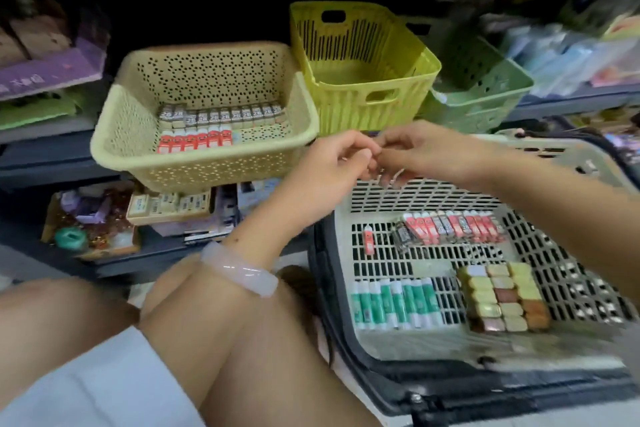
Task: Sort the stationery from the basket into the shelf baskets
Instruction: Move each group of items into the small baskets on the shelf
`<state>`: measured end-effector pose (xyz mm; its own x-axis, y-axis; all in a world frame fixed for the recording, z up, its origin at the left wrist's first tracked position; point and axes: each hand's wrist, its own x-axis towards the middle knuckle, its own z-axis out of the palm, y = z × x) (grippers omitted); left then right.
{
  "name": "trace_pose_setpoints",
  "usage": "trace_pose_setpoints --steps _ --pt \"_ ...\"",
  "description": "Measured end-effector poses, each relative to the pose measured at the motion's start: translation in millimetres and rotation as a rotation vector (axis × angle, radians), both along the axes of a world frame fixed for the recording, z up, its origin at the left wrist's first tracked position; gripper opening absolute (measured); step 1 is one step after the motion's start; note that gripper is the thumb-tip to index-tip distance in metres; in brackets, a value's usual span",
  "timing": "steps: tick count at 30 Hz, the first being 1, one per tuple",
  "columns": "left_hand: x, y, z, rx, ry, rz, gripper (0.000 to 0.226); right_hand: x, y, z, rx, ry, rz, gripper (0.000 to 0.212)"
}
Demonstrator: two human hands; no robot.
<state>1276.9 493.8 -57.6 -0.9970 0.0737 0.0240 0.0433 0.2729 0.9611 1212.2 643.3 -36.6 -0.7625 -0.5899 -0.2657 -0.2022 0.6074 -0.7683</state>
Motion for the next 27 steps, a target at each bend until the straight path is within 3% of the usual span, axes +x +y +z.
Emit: trace_pose_setpoints --steps 6,9,13,17,19,22,27 --pt "-37.0 74.2 -50.2 -0.212 -0.325 -0.073 0.016 -22.8 93.3 -94.2 0.248 -0.121 -0.085 0.016" --pt "-61.9 103.7 -83.7 -0.198 -0.56 0.112 0.025 -39.2 128.9 -127.6 0.338 -0.115 -0.131 0.017" --pt "-75.9 127.4 -139.8 -0.229 -0.79 0.322 0.027 -58.5 169.7 -162.6 0.616 0.067 -0.187 0.02" --pt "-77.6 136.7 -185.2 -0.501 -0.807 0.392 0.029 -73.1 206.3 -189.1 0.782 0.137 -0.422 0.032" --pt "-74.5 137.3 -198.0 -0.49 -0.832 0.411 0.029 -75.9 215.6 -199.7 0.808 0.069 -0.48 0.041" --pt "-71.7 136.9 -210.0 -0.451 -0.838 0.458 0.038 -76.2 218.0 -211.8 0.64 -0.063 -0.586 0.042" --pt "-76.9 135.5 -212.7 -0.436 -0.765 0.482 0.018 -72.9 212.6 -213.7 0.597 -0.021 -0.555 0.04"
